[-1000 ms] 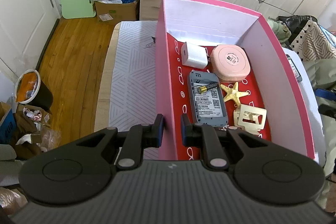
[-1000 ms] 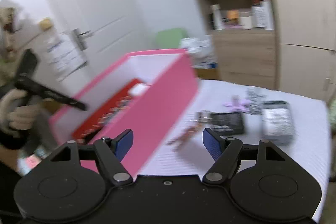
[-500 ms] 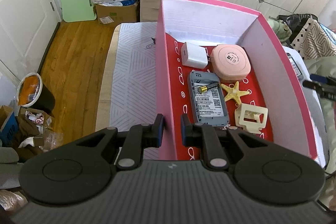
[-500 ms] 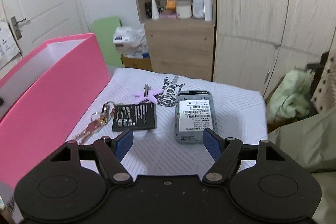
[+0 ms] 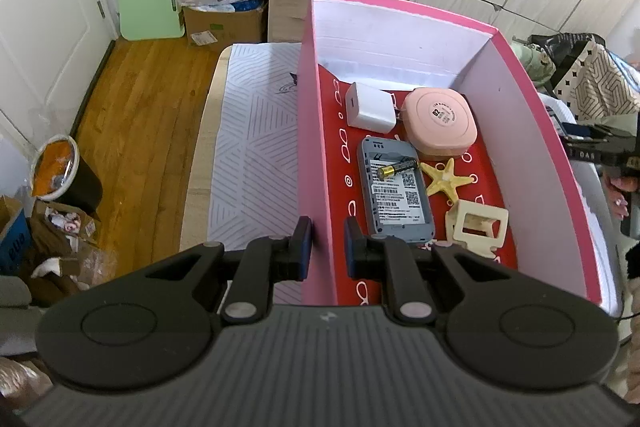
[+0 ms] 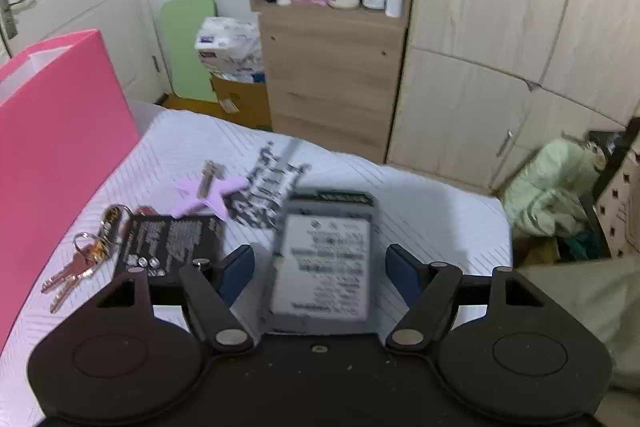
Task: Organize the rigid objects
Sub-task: 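Grasp the grey phone with the barcode label using the right tool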
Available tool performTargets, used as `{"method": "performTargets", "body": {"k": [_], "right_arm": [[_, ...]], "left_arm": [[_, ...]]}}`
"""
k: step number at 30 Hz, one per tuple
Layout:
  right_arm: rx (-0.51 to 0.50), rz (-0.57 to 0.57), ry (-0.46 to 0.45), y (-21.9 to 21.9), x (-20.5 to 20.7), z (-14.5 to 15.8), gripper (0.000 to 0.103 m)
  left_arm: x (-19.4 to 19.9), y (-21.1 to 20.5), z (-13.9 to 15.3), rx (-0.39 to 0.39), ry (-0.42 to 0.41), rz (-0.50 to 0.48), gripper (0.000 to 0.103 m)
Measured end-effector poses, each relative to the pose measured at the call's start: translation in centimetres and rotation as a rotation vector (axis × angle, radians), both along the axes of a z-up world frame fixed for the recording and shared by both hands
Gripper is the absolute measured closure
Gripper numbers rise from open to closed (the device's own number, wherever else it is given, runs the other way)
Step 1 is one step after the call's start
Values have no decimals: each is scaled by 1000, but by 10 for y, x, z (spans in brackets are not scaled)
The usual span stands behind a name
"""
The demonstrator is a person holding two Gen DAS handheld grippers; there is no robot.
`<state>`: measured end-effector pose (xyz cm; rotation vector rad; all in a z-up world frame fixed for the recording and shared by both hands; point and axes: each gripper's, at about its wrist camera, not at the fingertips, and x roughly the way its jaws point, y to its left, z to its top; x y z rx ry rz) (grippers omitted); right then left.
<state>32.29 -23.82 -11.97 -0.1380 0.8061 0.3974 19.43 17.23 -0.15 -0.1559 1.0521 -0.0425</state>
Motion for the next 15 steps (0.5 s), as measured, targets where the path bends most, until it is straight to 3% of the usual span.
{"method": "performTargets", "body": {"k": [2,3,8,15], "right_arm": [[19,-15,8,0,4,-1,28],[19,-33,16,0,5,-1,38],[106,-131,73,-8,3,7,38],[136,-123,19,-2,-30,18,39]], "left_arm": [[-1,0,0,-2,0,2,89],[-1,0,0,-3,1,4,89],[-2,0,0,-5,2,6,89],[-2,0,0,-4,2,7,89]]}}
